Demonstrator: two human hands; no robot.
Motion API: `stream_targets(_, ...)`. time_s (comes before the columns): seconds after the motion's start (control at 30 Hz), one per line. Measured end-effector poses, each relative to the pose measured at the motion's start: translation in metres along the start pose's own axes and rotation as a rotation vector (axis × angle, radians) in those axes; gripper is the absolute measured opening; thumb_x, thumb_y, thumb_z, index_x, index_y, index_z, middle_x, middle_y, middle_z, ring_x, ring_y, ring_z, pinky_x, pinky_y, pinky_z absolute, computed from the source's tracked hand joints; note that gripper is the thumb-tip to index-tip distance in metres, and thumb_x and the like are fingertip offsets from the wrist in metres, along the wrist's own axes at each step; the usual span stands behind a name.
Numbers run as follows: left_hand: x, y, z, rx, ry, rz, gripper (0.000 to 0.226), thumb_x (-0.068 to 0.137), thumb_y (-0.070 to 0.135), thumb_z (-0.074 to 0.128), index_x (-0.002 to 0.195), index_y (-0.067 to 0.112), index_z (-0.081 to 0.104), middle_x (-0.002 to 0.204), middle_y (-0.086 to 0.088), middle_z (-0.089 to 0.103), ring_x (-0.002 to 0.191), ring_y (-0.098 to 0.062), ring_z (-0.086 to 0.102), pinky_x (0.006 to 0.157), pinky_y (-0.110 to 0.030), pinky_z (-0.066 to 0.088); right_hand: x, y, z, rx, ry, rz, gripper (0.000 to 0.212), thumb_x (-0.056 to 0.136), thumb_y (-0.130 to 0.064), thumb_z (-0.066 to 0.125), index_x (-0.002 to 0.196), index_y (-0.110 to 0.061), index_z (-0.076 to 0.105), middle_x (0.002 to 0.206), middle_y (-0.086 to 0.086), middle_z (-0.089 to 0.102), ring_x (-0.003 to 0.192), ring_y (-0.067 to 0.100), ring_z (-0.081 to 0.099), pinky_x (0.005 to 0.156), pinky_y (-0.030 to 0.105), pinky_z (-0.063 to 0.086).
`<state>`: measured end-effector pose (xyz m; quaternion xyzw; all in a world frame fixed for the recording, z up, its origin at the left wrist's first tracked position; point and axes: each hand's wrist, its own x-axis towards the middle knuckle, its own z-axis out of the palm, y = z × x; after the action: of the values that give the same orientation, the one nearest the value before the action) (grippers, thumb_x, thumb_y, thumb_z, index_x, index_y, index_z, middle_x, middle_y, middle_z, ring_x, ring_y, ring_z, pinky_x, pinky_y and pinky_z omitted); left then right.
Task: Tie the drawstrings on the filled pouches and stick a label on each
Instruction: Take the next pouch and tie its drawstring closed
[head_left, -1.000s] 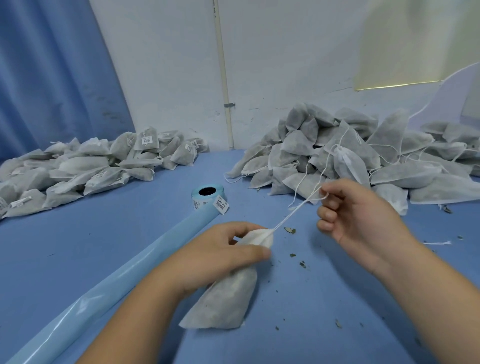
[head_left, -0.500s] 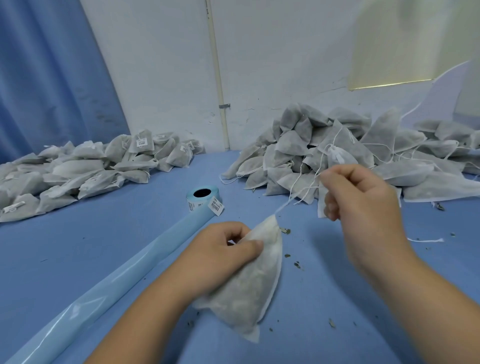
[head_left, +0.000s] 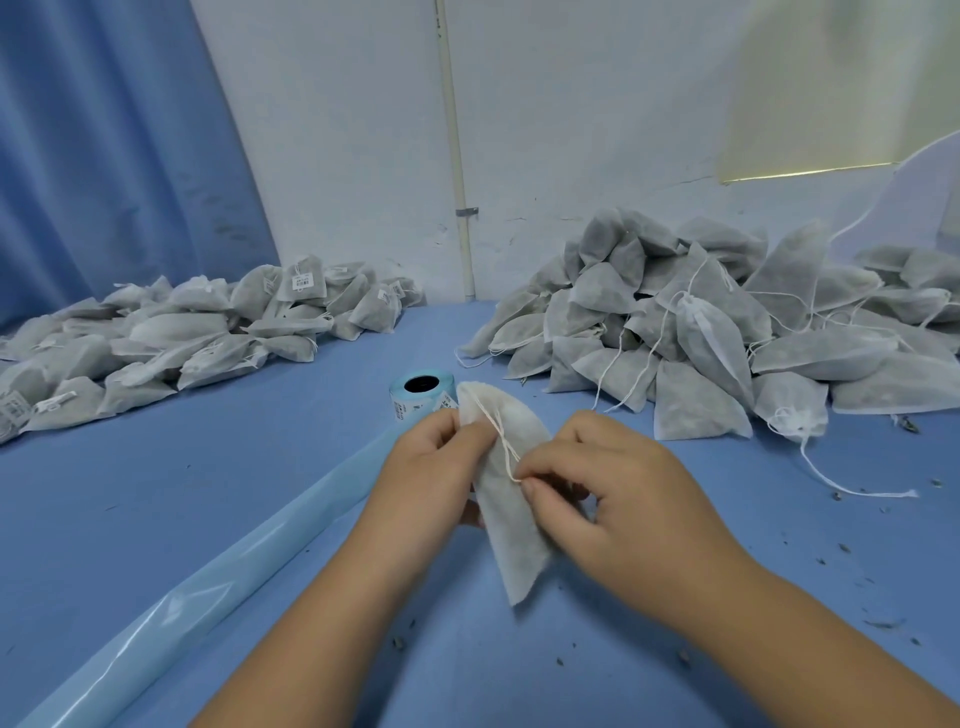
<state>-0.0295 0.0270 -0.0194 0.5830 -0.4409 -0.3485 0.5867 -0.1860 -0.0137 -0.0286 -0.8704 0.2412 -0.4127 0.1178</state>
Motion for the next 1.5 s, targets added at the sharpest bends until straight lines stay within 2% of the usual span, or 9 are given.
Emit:
stream_targets(0.17,0.003,-0.005,-0.001,-0.007,0.004,-0.051,0.024,0.093,0.014,0.048,0.102,-0.002,0.064,0.097,-0.021,0.072,0.075,-0.022,0.069,0.063,-0.031,0.058,0.002,0.000,0.001,-0.014,-0.009,0.030,0.012,0.084,-0.021,0.067,0.091,-0.028,0.073,0.090,-0.012,0.054,0.085,0.008,0.054,0.069,0.029,0.046)
stream_targets(0.27,0.006,-0.007,-0.003,0.030,0.050,-0.073,0.022,0.093,0.018,0.049,0.100,0.005,0.065,0.099,-0.019,0.072,0.076,-0.021,0.069,0.068,-0.036,0.059,0.002,0.000,0.001,-0.045,-0.022,0.033,0.009,0.084,-0.017,0.067,0.086,-0.025,0.071,0.090,-0.014,0.055,0.078,0.005,0.052,0.062,0.024,0.043)
stream_targets(0.5,0.006,-0.010,-0.001,0.080,0.068,-0.069,0.017,0.091,0.024,0.053,0.086,0.010,0.062,0.071,0.001,0.063,0.062,-0.014,0.061,0.057,-0.030,0.054,0.001,-0.003,-0.001,-0.097,-0.057,0.046,0.011,0.082,-0.033,0.062,0.080,-0.024,0.066,0.087,-0.013,0.053,0.071,0.005,0.047,0.059,0.019,0.033)
stream_targets(0.63,0.004,-0.011,0.003,0.278,0.130,0.083,0.026,0.089,0.026,0.056,0.065,0.021,0.048,0.054,0.017,0.042,0.049,-0.004,0.039,0.049,-0.015,0.034,0.000,-0.005,0.004,-0.054,-0.028,0.171,0.024,0.079,-0.048,0.058,0.069,-0.029,0.047,0.080,-0.010,0.048,0.071,0.011,0.049,0.064,0.029,0.043)
stream_targets(0.8,-0.001,-0.011,0.010,0.317,0.102,0.134,0.022,0.088,0.024,0.057,0.066,0.022,0.056,0.052,0.021,0.049,0.047,0.002,0.042,0.044,-0.010,0.032,0.001,-0.003,0.008,0.042,0.051,0.318,0.025,0.071,-0.051,0.058,0.074,-0.031,0.043,0.076,-0.013,0.050,0.075,0.005,0.050,0.063,0.026,0.044)
stream_targets(0.97,0.001,-0.013,0.010,0.346,0.116,0.129,0.027,0.089,0.025,0.058,0.063,0.022,0.048,0.049,0.019,0.043,0.046,0.000,0.037,0.043,-0.012,0.030,0.003,-0.003,0.008,0.093,0.012,0.338,0.009,0.074,-0.028,0.063,0.071,-0.028,0.055,0.076,-0.010,0.055,0.076,0.005,0.054,0.067,0.026,0.047)
stream_targets(1.1,0.002,-0.013,0.008,0.335,0.135,0.115,0.030,0.089,0.031,0.058,0.064,0.021,0.046,0.050,0.018,0.041,0.046,-0.002,0.035,0.043,-0.013,0.029,0.004,-0.002,0.001,0.061,0.113,0.296,0.013,0.074,-0.021,0.064,0.067,-0.027,0.055,0.072,-0.011,0.056,0.076,0.006,0.054,0.063,0.018,0.041)
stream_targets(1.3,0.002,-0.011,0.008,0.275,0.132,0.050,0.029,0.090,0.032,0.058,0.065,0.022,0.047,0.052,0.017,0.041,0.049,-0.005,0.037,0.053,-0.024,0.032,0.003,-0.006,-0.004,-0.230,0.081,0.014,0.012,0.071,-0.004,0.077,0.076,-0.013,0.071,0.073,0.001,0.060,0.067,0.025,0.059,0.057,0.036,0.051)
stream_targets(1.5,0.003,-0.008,0.004,0.076,0.080,-0.099,0.026,0.090,0.031,0.057,0.085,0.005,0.057,0.073,-0.004,0.059,0.069,-0.020,0.059,0.067,-0.038,0.057,0.000,-0.004,0.003,-0.298,-0.159,0.009,0.019,0.087,-0.030,0.054,0.097,-0.020,0.067,0.092,-0.009,0.051,0.088,0.016,0.049,0.073,0.033,0.045)
